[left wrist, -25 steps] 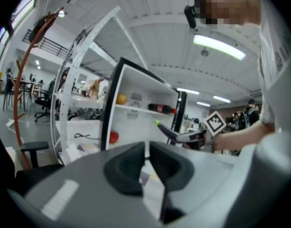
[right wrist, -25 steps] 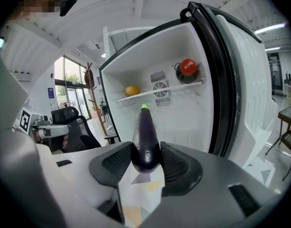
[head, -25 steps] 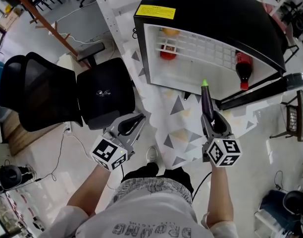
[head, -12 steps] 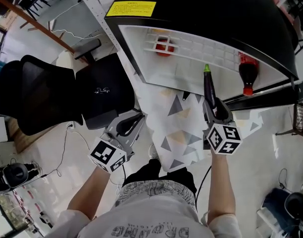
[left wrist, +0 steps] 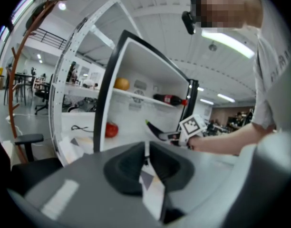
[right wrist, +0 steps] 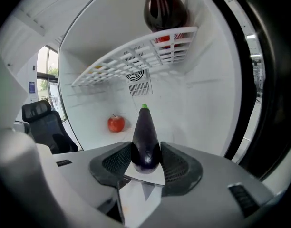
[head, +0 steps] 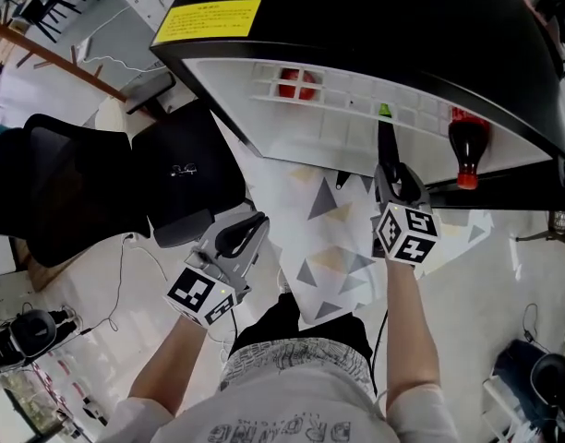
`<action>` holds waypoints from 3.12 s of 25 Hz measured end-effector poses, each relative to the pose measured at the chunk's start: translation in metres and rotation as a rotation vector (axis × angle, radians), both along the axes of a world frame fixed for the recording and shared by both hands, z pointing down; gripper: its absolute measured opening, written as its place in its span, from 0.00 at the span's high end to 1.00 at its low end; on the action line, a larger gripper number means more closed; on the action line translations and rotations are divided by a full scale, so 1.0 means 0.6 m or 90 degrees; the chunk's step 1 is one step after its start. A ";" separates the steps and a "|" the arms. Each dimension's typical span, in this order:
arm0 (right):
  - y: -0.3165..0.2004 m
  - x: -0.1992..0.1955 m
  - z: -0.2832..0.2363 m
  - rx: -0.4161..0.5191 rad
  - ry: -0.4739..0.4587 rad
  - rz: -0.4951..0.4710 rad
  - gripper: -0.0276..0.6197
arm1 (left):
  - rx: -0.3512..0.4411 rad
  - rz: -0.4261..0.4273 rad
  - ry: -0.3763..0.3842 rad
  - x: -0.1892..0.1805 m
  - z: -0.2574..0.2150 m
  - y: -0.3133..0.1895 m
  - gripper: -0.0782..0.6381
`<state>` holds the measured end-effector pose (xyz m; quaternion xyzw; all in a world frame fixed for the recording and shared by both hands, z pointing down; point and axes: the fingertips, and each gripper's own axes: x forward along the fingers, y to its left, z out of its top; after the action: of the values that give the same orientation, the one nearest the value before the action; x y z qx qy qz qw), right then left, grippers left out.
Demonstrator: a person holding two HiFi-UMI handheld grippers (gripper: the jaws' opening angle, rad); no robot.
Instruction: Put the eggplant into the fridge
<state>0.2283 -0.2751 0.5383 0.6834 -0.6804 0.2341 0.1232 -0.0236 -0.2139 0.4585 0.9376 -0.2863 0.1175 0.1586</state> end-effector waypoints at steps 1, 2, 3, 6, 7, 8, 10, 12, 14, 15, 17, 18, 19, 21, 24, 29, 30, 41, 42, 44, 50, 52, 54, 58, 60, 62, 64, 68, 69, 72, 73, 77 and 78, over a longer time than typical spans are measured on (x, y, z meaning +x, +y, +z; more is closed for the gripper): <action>-0.005 0.001 0.003 -0.003 0.005 0.003 0.67 | -0.002 -0.001 0.000 -0.002 0.001 -0.002 0.84; -0.011 0.003 0.006 -0.006 0.010 0.006 0.67 | -0.004 -0.003 0.000 -0.004 0.003 -0.004 0.84; -0.017 0.005 0.010 -0.008 0.015 0.008 0.67 | -0.006 -0.004 0.000 -0.007 0.005 -0.006 0.84; -0.032 0.010 0.024 -0.018 0.032 0.008 0.67 | -0.013 -0.011 0.001 -0.015 0.016 -0.012 0.84; -0.037 0.011 0.029 -0.022 0.037 0.008 0.67 | -0.015 -0.013 0.002 -0.017 0.020 -0.013 0.84; -0.042 0.013 0.034 -0.025 0.042 0.008 0.67 | -0.016 -0.014 0.003 -0.020 0.023 -0.015 0.84; -0.052 0.014 0.043 -0.031 0.049 0.007 0.67 | -0.019 -0.017 0.003 -0.024 0.028 -0.017 0.84; -0.061 0.014 0.053 -0.038 0.055 0.005 0.67 | -0.022 -0.020 0.003 -0.026 0.033 -0.018 0.84; -0.069 0.014 0.064 -0.048 0.061 0.005 0.67 | -0.025 -0.022 0.003 -0.028 0.038 -0.019 0.84; -0.072 0.015 0.068 -0.053 0.065 0.006 0.67 | -0.026 -0.023 0.002 -0.029 0.040 -0.020 0.84; -0.078 0.017 0.076 -0.063 0.081 0.005 0.67 | -0.028 -0.025 0.001 -0.030 0.044 -0.022 0.84; -0.081 0.017 0.079 -0.068 0.090 0.002 0.67 | -0.029 -0.027 0.001 -0.031 0.045 -0.023 0.84; -0.083 0.017 0.082 -0.073 0.098 -0.001 0.67 | -0.030 -0.029 0.001 -0.032 0.047 -0.024 0.84; -0.088 0.019 0.089 -0.081 0.101 -0.001 0.67 | -0.032 -0.031 -0.001 -0.033 0.050 -0.024 0.84; -0.093 0.024 0.098 -0.094 0.104 0.001 0.67 | -0.037 -0.033 -0.003 -0.030 0.058 -0.025 0.84; -0.097 0.030 0.109 -0.116 0.118 -0.001 0.67 | -0.042 -0.034 -0.004 -0.025 0.060 -0.024 0.84; -0.097 0.031 0.110 -0.117 0.120 -0.001 0.67 | -0.042 -0.034 -0.004 -0.023 0.060 -0.024 0.84; -0.107 0.032 0.111 -0.123 0.130 -0.015 0.65 | -0.038 -0.033 -0.007 -0.011 0.051 -0.026 0.84; -0.108 0.032 0.112 -0.124 0.128 -0.017 0.65 | -0.037 -0.033 -0.008 -0.010 0.051 -0.026 0.84; -0.109 0.029 0.113 -0.125 0.125 -0.021 0.62 | -0.037 -0.034 -0.009 -0.010 0.050 -0.025 0.84; -0.110 0.025 0.112 -0.126 0.124 -0.027 0.62 | -0.035 -0.036 -0.010 -0.011 0.047 -0.024 0.84; -0.109 0.024 0.111 -0.124 0.124 -0.030 0.62 | -0.032 -0.036 -0.009 -0.011 0.046 -0.024 0.84; -0.108 0.022 0.109 -0.122 0.121 -0.034 0.61 | -0.031 -0.036 -0.010 -0.010 0.045 -0.022 0.84; -0.103 0.021 0.099 -0.115 0.117 -0.036 0.60 | -0.027 -0.037 -0.008 -0.010 0.039 -0.020 0.84; -0.100 0.021 0.091 -0.109 0.117 -0.036 0.60 | -0.024 -0.035 -0.006 -0.009 0.036 -0.018 0.84; -0.096 0.019 0.080 -0.101 0.118 -0.037 0.60 | -0.021 -0.034 -0.005 -0.009 0.032 -0.016 0.84; -0.090 0.015 0.067 -0.093 0.118 -0.039 0.60 | -0.017 -0.032 -0.003 -0.009 0.026 -0.014 0.84; -0.071 0.000 0.046 -0.084 0.121 -0.058 0.60 | -0.006 -0.027 0.001 -0.004 0.010 -0.010 0.84; -0.065 -0.004 0.042 -0.082 0.123 -0.063 0.60 | -0.003 -0.025 0.002 -0.003 0.006 -0.008 0.84; -0.045 -0.013 0.028 -0.075 0.126 -0.074 0.60 | 0.007 -0.021 0.006 0.000 -0.006 -0.003 0.84; -0.039 -0.016 0.022 -0.071 0.126 -0.079 0.61 | 0.010 -0.020 0.007 0.000 -0.010 -0.001 0.84; -0.012 -0.030 -0.004 -0.054 0.124 -0.100 0.62 | 0.021 -0.015 0.008 0.002 -0.024 0.009 0.84; -0.005 -0.033 -0.010 -0.049 0.122 -0.105 0.63 | 0.024 -0.014 0.009 0.002 -0.027 0.012 0.84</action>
<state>0.2086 -0.2781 0.5322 0.6393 -0.7097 0.1829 0.2327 -0.0224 -0.2070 0.4424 0.9380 -0.2976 0.1039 0.1444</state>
